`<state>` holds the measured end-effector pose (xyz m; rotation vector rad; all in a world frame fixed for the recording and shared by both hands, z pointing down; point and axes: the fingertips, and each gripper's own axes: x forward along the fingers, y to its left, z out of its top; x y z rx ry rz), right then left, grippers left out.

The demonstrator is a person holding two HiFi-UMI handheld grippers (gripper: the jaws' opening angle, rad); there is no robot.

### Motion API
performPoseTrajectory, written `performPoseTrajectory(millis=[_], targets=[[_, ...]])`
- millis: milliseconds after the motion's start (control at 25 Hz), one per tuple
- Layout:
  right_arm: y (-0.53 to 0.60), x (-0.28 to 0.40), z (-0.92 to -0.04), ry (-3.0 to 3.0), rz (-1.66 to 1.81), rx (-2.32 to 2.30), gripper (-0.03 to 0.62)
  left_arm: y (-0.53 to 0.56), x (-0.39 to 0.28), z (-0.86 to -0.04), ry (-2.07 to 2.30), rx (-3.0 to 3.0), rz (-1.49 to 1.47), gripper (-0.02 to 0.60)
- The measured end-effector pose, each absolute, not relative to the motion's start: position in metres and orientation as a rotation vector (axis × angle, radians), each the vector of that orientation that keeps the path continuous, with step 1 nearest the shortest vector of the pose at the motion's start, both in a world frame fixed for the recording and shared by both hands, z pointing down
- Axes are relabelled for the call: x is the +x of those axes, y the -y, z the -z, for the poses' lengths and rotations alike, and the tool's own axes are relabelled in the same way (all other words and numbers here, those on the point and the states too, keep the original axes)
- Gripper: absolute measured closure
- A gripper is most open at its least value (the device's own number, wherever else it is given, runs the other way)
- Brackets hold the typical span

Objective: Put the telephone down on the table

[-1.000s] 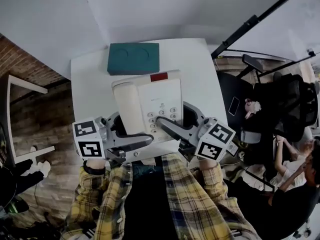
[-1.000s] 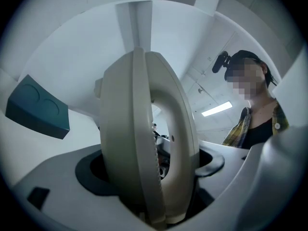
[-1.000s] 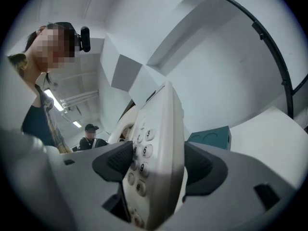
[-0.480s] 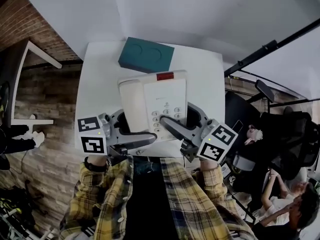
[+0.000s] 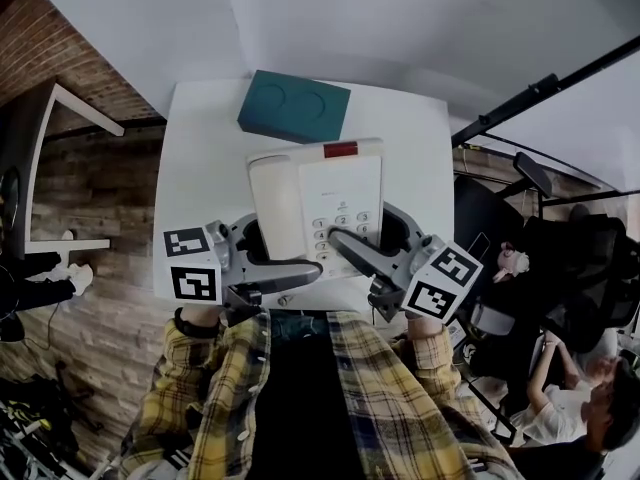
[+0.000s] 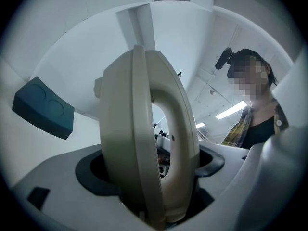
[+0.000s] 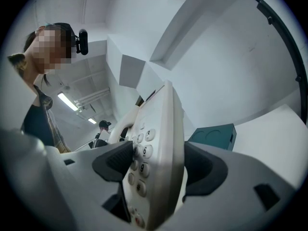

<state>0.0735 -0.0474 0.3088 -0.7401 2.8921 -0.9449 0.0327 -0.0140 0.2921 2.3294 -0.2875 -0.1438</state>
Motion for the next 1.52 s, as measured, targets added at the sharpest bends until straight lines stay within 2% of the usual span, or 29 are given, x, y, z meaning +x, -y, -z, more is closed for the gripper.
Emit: performPoseTrajectory(millis=[640,1520], targets=[[0.056,0.077,-0.334,-2.847,1.06,-0.816,0.295,0.025,0.034,-0.316,0.235,2.264,0.109,0.141],[0.058,0.089,-0.426,-2.762,1.349,-0.978,0.295,0.032,0.043,-0.403,0.21,2.069,-0.002,0.141]])
